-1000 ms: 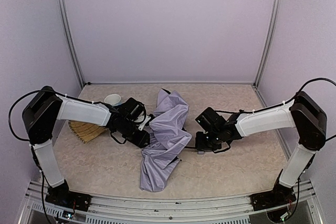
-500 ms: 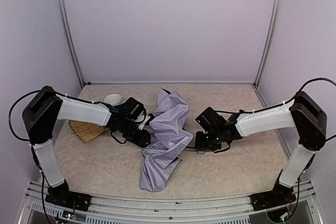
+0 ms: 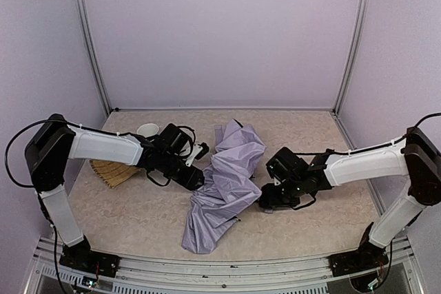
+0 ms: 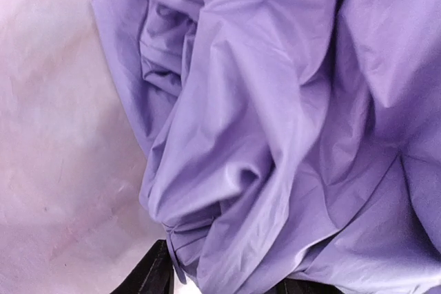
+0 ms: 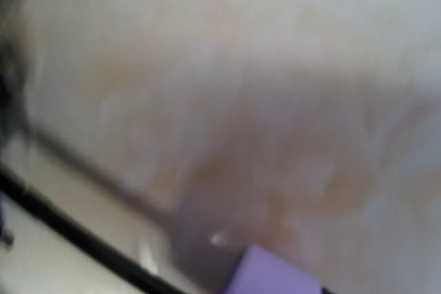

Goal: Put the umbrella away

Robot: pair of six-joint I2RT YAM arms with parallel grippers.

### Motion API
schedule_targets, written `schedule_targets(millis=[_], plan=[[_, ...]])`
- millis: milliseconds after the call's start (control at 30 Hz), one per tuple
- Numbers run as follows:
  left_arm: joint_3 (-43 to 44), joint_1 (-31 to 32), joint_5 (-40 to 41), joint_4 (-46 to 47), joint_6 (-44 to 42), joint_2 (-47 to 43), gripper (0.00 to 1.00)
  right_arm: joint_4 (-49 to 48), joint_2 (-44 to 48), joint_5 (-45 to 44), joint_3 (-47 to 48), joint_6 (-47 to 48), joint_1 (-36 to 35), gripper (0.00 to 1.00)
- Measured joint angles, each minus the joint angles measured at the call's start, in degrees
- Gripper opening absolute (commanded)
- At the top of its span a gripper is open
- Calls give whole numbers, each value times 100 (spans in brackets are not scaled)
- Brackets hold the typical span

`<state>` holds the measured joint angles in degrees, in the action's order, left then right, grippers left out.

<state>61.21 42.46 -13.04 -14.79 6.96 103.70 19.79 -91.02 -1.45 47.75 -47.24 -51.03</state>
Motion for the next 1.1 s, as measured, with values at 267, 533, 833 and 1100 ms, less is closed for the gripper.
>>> schedule_targets(millis=[267,533,833,1100], plan=[[-7,22,-87,369,-219,-474,72,529,1110,190,-153,304,153,100],[-7,-166,260,350,-258,-691,79,1731,1847,-195,273,769,776,99],[-11,-363,809,229,-166,-1561,83,2260,1261,-439,3051,3075,387,100],[-280,-566,1008,262,50,-2503,85,2376,-1561,293,4120,5160,-531,100]])
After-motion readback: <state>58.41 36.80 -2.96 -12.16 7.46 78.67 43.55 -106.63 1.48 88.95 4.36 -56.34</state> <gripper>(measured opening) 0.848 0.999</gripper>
